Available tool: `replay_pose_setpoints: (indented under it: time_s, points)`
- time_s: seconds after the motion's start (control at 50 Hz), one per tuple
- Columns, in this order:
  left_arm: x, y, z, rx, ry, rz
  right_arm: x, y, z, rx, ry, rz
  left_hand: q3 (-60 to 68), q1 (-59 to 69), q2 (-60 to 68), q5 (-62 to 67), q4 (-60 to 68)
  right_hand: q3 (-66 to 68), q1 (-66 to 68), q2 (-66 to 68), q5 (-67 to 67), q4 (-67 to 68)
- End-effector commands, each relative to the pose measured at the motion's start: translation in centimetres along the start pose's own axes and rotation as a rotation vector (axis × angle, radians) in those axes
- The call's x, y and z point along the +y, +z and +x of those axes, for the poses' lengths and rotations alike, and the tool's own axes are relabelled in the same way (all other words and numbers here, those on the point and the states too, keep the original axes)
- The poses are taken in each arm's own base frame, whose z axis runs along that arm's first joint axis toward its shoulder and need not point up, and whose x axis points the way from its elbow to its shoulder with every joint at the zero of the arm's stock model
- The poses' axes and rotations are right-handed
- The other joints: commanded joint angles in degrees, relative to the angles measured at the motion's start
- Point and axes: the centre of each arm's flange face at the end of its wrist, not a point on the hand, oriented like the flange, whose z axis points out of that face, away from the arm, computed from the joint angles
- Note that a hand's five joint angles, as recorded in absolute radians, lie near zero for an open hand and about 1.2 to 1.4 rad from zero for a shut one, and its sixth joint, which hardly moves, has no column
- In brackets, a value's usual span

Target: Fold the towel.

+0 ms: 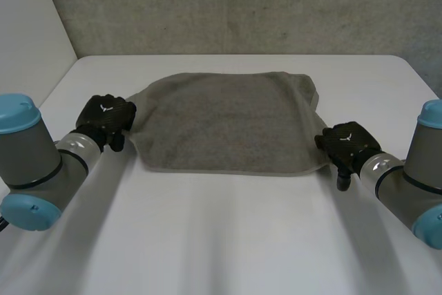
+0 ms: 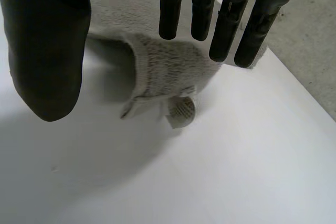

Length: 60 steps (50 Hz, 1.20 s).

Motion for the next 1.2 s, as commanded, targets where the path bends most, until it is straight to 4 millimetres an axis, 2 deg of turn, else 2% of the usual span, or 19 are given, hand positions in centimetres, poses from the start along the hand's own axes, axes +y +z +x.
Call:
replay_pose_setpoints:
  time_s: [0.02,0.18,0.3,0.34,0.36,0.4,0.46,0.5,0.52,0.56,0.68,0.72,0.78,0.82,0.94,1.06,1.1,1.16,1.2]
  points:
    - [0.0,0.0,-0.2,-0.004,-0.002,0.000,0.3,-0.1,-0.2,0.007,0.079,0.011,-8.80,-4.46,-7.13,-15.97,-7.09,-3.71,-3.48,-4.01,-0.90,-3.22]
    - [0.0,0.1,-0.3,-0.007,-0.001,0.002,-0.2,0.9,0.7,0.072,0.077,0.092,-8.80,-4.46,-7.13,-15.97,-7.09,2.85,3.08,2.55,5.66,3.34]
    - [0.0,0.3,-0.7,-0.017,-0.010,0.003,0.4,2.6,0.9,0.103,0.059,0.111,-8.80,-4.46,-7.13,-15.97,-7.09,18.16,18.38,17.86,20.97,18.64]
    - [-0.1,0.4,-0.8,-0.018,-0.017,0.006,0.5,3.4,1.2,0.124,0.058,0.107,-8.80,-4.46,-7.13,-15.97,-7.09,32.87,33.09,32.57,35.68,33.35]
    - [-0.1,0.4,-0.8,-0.018,-0.017,0.006,0.5,3.4,1.2,0.124,0.058,0.107,-8.80,-4.46,-7.13,-15.97,-7.09,32.96,33.18,32.66,35.77,33.45]
    - [-0.1,0.4,-1.0,-0.025,-0.022,0.006,0.7,3.9,1.6,0.158,0.065,0.087,-8.80,-4.46,-7.13,-15.97,-7.09,56.86,57.08,56.56,59.67,57.35]
    - [-0.1,0.4,-1.0,-0.026,-0.023,0.008,0.5,3.7,2.1,0.182,0.068,0.088,-8.80,-4.46,-7.13,-15.97,-7.09,56.96,57.18,56.66,59.77,57.44]
    - [-0.5,0.4,-1.2,-0.032,-0.021,0.016,-2.2,2.3,3.7,0.236,0.060,0.154,-8.80,-4.46,-7.13,-15.97,-7.09,56.96,57.18,56.66,59.77,57.44]
    - [-0.5,0.4,-1.2,-0.032,-0.021,0.016,-2.2,2.3,3.7,0.237,0.060,0.154,-8.80,-4.46,-7.13,-15.97,-7.09,56.96,57.18,56.66,59.77,57.44]
    - [-1.7,0.2,-1.9,-0.050,-0.016,0.043,-6.2,-0.4,5.8,0.305,0.037,0.266,-8.80,-4.46,-7.13,-15.97,-7.09,56.96,57.18,56.66,59.77,57.44]
    - [-4.7,-1.0,-3.5,-0.095,0.001,0.124,-9.8,-3.9,7.7,0.356,0.023,0.345,-8.80,-4.46,-7.13,-15.97,-7.09,56.96,57.18,56.66,59.77,57.44]
    - [-6.7,-1.9,-5.1,-0.143,0.014,0.179,-12.0,-6.4,8.6,0.370,0.016,0.374,-8.80,-4.46,-7.13,-15.97,-7.09,56.96,57.18,56.66,59.77,57.44]
    - [-7.8,-2.5,-6.0,-0.170,0.023,0.209,-12.8,-7.5,9.0,0.365,0.014,0.378,-8.80,-4.46,-7.13,-15.97,-7.09,56.96,57.18,56.66,59.77,57.44]
    - [-9.6,-3.5,-7.4,-0.218,0.043,0.261,-13.7,-9.0,10.3,0.365,0.008,0.376,-8.80,-4.46,-7.13,-15.97,-7.09,56.96,57.18,56.66,59.77,57.44]
    - [-12.2,-4.6,-8.4,-0.253,0.068,0.340,-15.4,-11.2,11.6,0.343,-0.016,0.380,-8.80,-4.46,-7.13,-15.97,-7.09,56.96,57.18,56.66,59.77,57.44]
    - [-12.3,-4.4,-8.0,-0.237,0.068,0.326,-15.0,-10.5,12.3,0.312,-0.008,0.318,-8.80,-4.46,-7.13,-15.97,-7.09,56.96,57.18,56.66,59.77,57.44]
    - [-11.0,-3.3,-7.7,-0.209,0.056,0.270,-13.9,-8.2,11.7,0.262,-0.034,0.243,-8.80,-4.46,-7.13,-15.97,-7.09,56.96,57.18,56.66,59.77,57.44]
    - [-9.7,-2.3,-7.2,-0.181,0.044,0.221,-13.6,-7.3,11.3,0.244,-0.060,0.217,-8.80,-4.46,-7.13,-15.97,-7.09,56.96,57.18,56.66,59.77,57.44]
    - [-7.8,-0.4,-5.6,-0.111,0.028,0.128,-13.3,-5.7,10.3,0.203,-0.098,0.182,-8.80,-4.46,-7.13,-15.97,-7.09,56.96,57.18,56.66,59.77,57.44]
